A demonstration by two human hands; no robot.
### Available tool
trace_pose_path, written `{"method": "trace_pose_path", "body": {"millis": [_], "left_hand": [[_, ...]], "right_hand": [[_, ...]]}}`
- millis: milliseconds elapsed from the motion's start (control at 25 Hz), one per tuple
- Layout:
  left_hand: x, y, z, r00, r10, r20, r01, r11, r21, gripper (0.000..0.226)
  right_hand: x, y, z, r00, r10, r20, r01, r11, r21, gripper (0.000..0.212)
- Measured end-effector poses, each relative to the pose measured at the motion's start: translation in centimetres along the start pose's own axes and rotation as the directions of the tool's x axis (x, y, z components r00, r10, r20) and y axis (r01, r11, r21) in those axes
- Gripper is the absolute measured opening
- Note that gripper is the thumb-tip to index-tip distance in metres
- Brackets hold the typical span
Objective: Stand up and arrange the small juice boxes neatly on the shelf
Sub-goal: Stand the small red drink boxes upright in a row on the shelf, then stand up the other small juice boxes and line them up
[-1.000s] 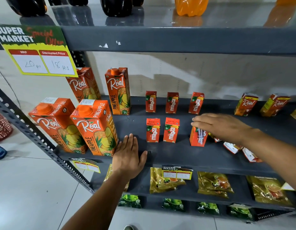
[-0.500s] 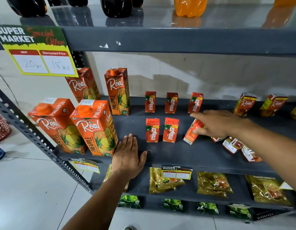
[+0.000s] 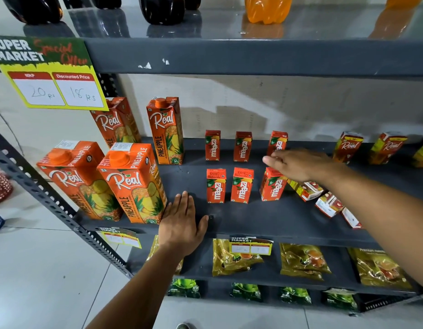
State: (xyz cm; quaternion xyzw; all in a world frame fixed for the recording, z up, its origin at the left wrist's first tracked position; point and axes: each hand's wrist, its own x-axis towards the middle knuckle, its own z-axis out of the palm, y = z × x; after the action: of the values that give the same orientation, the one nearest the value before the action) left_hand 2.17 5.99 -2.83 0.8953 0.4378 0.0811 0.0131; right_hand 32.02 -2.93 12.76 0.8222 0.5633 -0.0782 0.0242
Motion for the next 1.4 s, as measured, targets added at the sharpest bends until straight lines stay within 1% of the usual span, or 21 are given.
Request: {"method": "trace_pose_path", "body": {"millis": [80,120,200,280,320,360,440,480,560,640,760,880,920,1040,1160,1280,1400], "left_hand": [[0.0,-0.1,-0.3,1.0,0.016,0.007,-0.016,1.0,0.007,0.084],[-0.1,-0.2,-0.5,1.0,0.029,-0.006,-0.029,1.0,-0.001,0.082],[-0.7,0.2,-1.0,0.995,0.03,-0.095,-0.036,0.997,-0.065,0.075],[-2.2,2.2,-1.3,0.976,0.017,-0.218,-0.059,0.981,-0.186,0.064],[-3.1,4.1,-1.3,0.967,0.044,-0.25,-0.106,0.965,-0.24,0.06],[-3.9,6.2,-1.3,0.962,0.103,-0.254,-0.174,0.947,-0.272,0.058],[-4.6,11.0,-1.1,0.939,0.264,-0.22,-0.319,0.909,-0.269,0.057],[-4.5,13.2,-1.1,0.927,0.316,-0.202,-0.36,0.9,-0.244,0.058],[-3.3,16.8,-1.0,0.913,0.37,-0.17,-0.4,0.893,-0.205,0.063],[-1.7,20.4,-1.1,0.903,0.417,-0.103,-0.43,0.879,-0.206,0.065],[0.4,22.8,0.0,0.893,0.449,-0.017,-0.443,0.874,-0.198,0.062],[1.1,23.6,1.6,0.893,0.44,0.095,-0.423,0.893,-0.155,0.063],[1.1,23.7,2.0,0.895,0.436,0.101,-0.423,0.897,-0.125,0.065],[1.1,24.1,2.6,0.91,0.411,0.061,-0.406,0.911,-0.078,0.071],[1.1,24.4,2.4,0.924,0.382,0.026,-0.38,0.923,-0.059,0.071],[1.2,24.6,2.4,0.925,0.377,0.044,-0.374,0.925,-0.066,0.072],[1.1,24.6,2.2,0.918,0.395,0.034,-0.394,0.918,-0.047,0.069]], "right_hand": [[-0.3,1.6,-0.9,0.994,0.003,-0.11,0.005,0.997,0.078,0.074],[-0.5,2.5,-1.3,0.99,0.016,-0.139,-0.002,0.995,0.101,0.067],[-1.1,4.6,-1.5,0.989,0.063,-0.13,-0.049,0.993,0.109,0.058],[-2.0,6.7,-0.9,0.988,0.128,-0.085,-0.119,0.987,0.104,0.055],[-2.4,7.6,-0.4,0.985,0.162,-0.065,-0.154,0.981,0.12,0.056],[-3.0,8.4,0.1,0.98,0.191,-0.053,-0.181,0.972,0.15,0.055],[-3.8,9.6,0.8,0.975,0.218,-0.04,-0.205,0.957,0.207,0.053],[-4.1,10.2,1.0,0.974,0.226,-0.028,-0.214,0.951,0.222,0.051],[-4.5,11.3,1.2,0.97,0.244,0.0,-0.237,0.942,0.239,0.047],[-6.1,13.5,1.0,0.958,0.287,0.011,-0.281,0.927,0.249,0.044],[-7.7,15.9,1.3,0.939,0.341,0.032,-0.336,0.899,0.28,0.045],[-9.9,18.0,2.1,0.925,0.378,0.042,-0.375,0.885,0.278,0.048],[-10.6,18.8,2.5,0.93,0.366,0.043,-0.364,0.892,0.269,0.048],[-12.4,20.4,3.7,0.957,0.282,0.073,-0.291,0.917,0.273,0.053],[-13.2,21.0,5.2,0.975,0.202,0.091,-0.217,0.952,0.214,0.059],[-12.7,21.1,6.0,0.98,0.17,0.108,-0.188,0.964,0.19,0.062],[-12.5,20.9,6.7,0.975,0.195,0.107,-0.213,0.957,0.196,0.068]]}}
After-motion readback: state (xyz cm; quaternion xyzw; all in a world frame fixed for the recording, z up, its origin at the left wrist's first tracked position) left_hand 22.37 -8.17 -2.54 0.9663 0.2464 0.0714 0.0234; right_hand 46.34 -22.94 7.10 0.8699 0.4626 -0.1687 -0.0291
